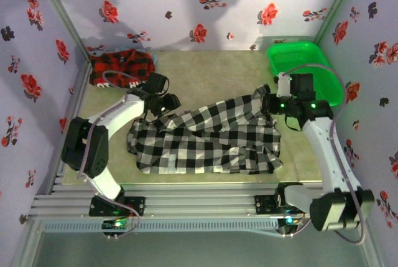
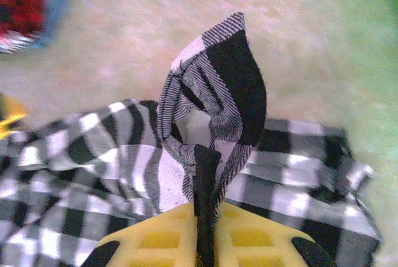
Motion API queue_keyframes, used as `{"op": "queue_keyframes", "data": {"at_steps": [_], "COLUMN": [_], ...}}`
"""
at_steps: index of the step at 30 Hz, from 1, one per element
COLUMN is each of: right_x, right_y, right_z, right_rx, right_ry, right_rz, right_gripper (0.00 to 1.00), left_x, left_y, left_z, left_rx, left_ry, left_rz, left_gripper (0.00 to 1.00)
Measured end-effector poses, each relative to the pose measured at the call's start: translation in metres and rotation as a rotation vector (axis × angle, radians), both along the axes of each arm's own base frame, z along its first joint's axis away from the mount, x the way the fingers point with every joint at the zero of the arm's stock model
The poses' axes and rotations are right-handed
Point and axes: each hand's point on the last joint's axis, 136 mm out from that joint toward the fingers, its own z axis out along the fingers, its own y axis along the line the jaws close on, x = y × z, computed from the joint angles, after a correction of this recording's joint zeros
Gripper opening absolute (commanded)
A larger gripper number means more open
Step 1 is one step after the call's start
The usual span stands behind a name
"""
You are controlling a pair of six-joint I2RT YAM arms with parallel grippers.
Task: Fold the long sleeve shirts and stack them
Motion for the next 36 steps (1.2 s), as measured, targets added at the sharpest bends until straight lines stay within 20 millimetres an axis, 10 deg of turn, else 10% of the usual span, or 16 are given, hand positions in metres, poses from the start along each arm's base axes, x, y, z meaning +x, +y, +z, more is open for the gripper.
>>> {"op": "queue_keyframes", "data": {"at_steps": [15, 27, 36], "right_x": [-0.109, -0.102, -0.085], "right_y": [0.063, 0.081, 0.098], "right_z": [0.113, 0.104, 0.082], "right_rx": [0.264, 0.301, 0.309], "right_ry": [-0.422, -0.385, -0.31], "right_rz": [0.413, 0.496, 0.539], "right_gripper": [0.05, 0.1, 0.1], "left_x": [0.008, -0.076, -0.074], "left_y": [-0.01, -0.044, -0.072], "left_z": [-0.036, -0.079, -0.05], "left_rx": [0.017, -0.029, -0.111], "left_ry": [0.088, 0.19, 0.124], "left_rz": [0.027, -0.157, -0.251], "left_gripper": [0.48, 0.5, 0.55]}}
